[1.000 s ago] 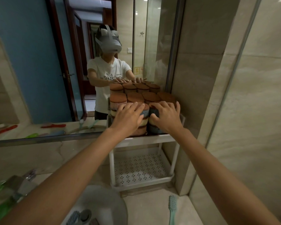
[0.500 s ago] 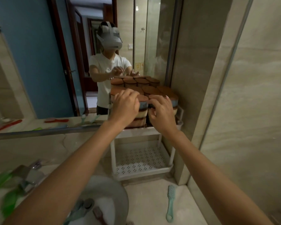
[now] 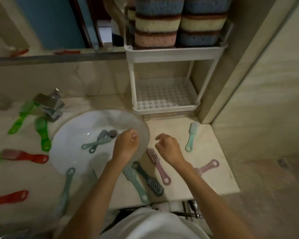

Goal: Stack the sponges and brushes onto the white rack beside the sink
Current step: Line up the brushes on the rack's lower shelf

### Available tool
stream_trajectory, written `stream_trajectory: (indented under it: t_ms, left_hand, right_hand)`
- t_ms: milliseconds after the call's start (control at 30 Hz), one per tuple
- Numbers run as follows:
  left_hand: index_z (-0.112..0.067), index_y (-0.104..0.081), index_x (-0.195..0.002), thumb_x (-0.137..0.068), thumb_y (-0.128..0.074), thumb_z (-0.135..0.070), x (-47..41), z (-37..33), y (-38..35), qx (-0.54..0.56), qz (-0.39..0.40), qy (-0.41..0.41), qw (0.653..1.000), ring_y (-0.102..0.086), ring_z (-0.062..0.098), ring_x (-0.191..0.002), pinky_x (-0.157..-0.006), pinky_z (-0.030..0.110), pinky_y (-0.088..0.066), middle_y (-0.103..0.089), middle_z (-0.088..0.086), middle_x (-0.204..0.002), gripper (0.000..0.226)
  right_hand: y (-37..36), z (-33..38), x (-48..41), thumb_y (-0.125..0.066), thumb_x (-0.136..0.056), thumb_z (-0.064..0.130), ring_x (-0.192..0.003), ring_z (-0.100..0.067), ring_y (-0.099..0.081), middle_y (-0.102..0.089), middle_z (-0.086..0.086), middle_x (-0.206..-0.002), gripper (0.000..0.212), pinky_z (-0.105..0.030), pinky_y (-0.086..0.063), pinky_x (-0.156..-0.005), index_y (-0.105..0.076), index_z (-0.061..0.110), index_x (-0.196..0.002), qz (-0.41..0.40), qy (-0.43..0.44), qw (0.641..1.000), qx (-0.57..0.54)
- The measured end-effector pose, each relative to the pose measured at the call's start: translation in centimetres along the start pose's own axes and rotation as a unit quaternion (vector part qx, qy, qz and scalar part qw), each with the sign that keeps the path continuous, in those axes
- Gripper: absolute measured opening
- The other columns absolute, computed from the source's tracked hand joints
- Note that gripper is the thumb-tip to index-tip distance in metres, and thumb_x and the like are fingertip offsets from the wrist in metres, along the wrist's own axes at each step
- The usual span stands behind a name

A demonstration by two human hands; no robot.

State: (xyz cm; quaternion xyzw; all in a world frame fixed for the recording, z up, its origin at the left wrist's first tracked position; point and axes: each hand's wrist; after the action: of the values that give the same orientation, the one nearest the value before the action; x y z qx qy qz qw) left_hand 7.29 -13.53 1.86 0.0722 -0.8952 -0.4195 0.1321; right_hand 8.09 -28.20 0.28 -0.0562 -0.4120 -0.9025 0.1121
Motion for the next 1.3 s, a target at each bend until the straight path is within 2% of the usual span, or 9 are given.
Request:
stream_trajectory:
  t_ms: [133, 267, 467, 667, 900, 1033, 1100, 1167, 1300]
  left_hand:
    - [-0.003, -0.057, -0.109, -0.093, -0.046, -0.019, 2.5, 4.2, -3.4, -0.055, 0.047, 0.102, 0.992, -0.057, 0.033, -0.109, -0.088, 0.037, -0.044, -0.062, 0.018, -0.117, 0.025]
    - [0.001, -0.031, -0.131, -0.087, -0.061, -0.036, 3.7, 6.3, -5.2, -0.059, 0.098, 0.190, 0.975, -0.051, 0.037, -0.118, -0.091, 0.038, -0.044, -0.048, 0.021, -0.130, 0.065]
    - [-0.004, -0.011, -0.143, -0.082, -0.067, -0.031, 4.4, 6.3, -6.6, -0.072, 0.128, 0.197, 0.969, -0.045, 0.031, -0.124, -0.093, 0.033, -0.042, -0.035, 0.016, -0.139, 0.088]
    - [-0.004, -0.026, -0.135, -0.079, -0.067, -0.016, 3.6, 7.0, -6.9, -0.097, 0.100, 0.174, 0.975, -0.048, 0.034, -0.121, -0.090, 0.037, -0.046, -0.038, 0.018, -0.133, 0.071]
    - [0.000, -0.051, -0.117, -0.086, -0.055, -0.008, 2.2, 8.5, -6.5, -0.068, 0.091, 0.164, 0.980, -0.057, 0.033, -0.112, -0.087, 0.036, -0.047, -0.059, 0.018, -0.122, 0.032]
    - [0.005, -0.047, -0.123, -0.092, -0.046, -0.006, 1.2, 8.2, -5.2, -0.042, 0.055, 0.159, 0.985, -0.054, 0.036, -0.115, -0.090, 0.039, -0.044, -0.055, 0.022, -0.126, 0.033]
    - [0.006, -0.046, -0.123, -0.092, -0.045, -0.006, 0.5, 7.5, -4.4, -0.021, 0.040, 0.145, 0.988, -0.055, 0.037, -0.113, -0.089, 0.041, -0.045, -0.055, 0.024, -0.124, 0.033]
    - [0.005, -0.046, -0.121, -0.092, -0.045, -0.005, -0.4, 6.2, -3.7, 0.006, 0.040, 0.109, 0.993, -0.056, 0.037, -0.109, -0.086, 0.040, -0.047, -0.057, 0.024, -0.120, 0.031]
    - [-0.002, -0.039, -0.126, -0.091, -0.041, -0.002, -4.1, 2.5, -3.0, 0.068, 0.050, 0.032, 0.996, -0.060, 0.037, -0.104, -0.079, 0.040, -0.054, -0.057, 0.022, -0.121, 0.035]
  right_hand:
    - [-3.8, -3.0, 2.0, -0.054, -0.090, 0.024, -0.107, -0.034, -0.057, -0.057, -0.019, -0.118, 0.033, -0.034, -0.044, -0.085, -0.054, 0.002, -0.116, 0.083, -0.061, 0.993, 0.063]
    - [-5.6, -3.7, 2.6, -0.050, -0.092, 0.031, -0.107, -0.037, -0.056, -0.050, -0.019, -0.118, 0.040, -0.041, -0.046, -0.083, -0.043, -0.001, -0.116, 0.090, -0.083, 0.987, 0.107]
    - [-5.8, -4.0, 1.9, -0.045, -0.095, 0.028, -0.107, -0.033, -0.059, -0.052, -0.015, -0.119, 0.032, -0.039, -0.048, -0.084, -0.047, 0.003, -0.116, 0.087, -0.101, 0.978, 0.157]
    - [-5.6, -4.1, 1.5, -0.050, -0.091, 0.036, -0.100, -0.031, -0.062, -0.060, -0.014, -0.110, 0.037, -0.032, -0.048, -0.077, -0.058, 0.004, -0.108, 0.096, -0.121, 0.977, 0.147]
    - [-5.1, -3.8, 1.3, -0.050, -0.091, 0.032, -0.094, -0.029, -0.064, -0.067, -0.014, -0.103, 0.033, -0.031, -0.046, -0.070, -0.060, 0.003, -0.101, 0.095, -0.129, 0.981, 0.112]
    - [-4.6, -4.0, 0.5, -0.043, -0.095, 0.018, -0.103, -0.033, -0.060, -0.062, -0.017, -0.113, 0.024, -0.036, -0.047, -0.081, -0.054, 0.001, -0.109, 0.091, -0.119, 0.981, 0.127]
    - [-4.2, -4.1, -0.3, -0.047, -0.093, 0.017, -0.099, -0.033, -0.061, -0.063, -0.017, -0.110, 0.020, -0.038, -0.048, -0.077, -0.053, 0.003, -0.107, 0.070, -0.113, 0.985, 0.111]
    - [-3.4, -3.6, -1.2, -0.054, -0.090, 0.018, -0.093, -0.033, -0.062, -0.066, -0.016, -0.104, 0.018, -0.032, -0.043, -0.067, -0.055, 0.005, -0.103, 0.047, -0.104, 0.990, 0.082]
    - [-0.9, -2.6, -3.6, -0.058, -0.085, 0.010, -0.093, -0.031, -0.064, -0.070, -0.013, -0.103, 0.014, -0.029, -0.045, -0.072, -0.060, 0.007, -0.098, 0.018, -0.080, 0.997, 0.002]
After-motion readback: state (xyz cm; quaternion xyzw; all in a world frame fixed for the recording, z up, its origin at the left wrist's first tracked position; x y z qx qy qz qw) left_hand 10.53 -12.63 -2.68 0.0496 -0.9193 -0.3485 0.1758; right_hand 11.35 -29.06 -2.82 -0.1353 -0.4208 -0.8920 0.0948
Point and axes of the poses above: each hand's wrist, its own x-axis away from the middle knuckle, its own y-axis out of the back of the hand, z = x × y
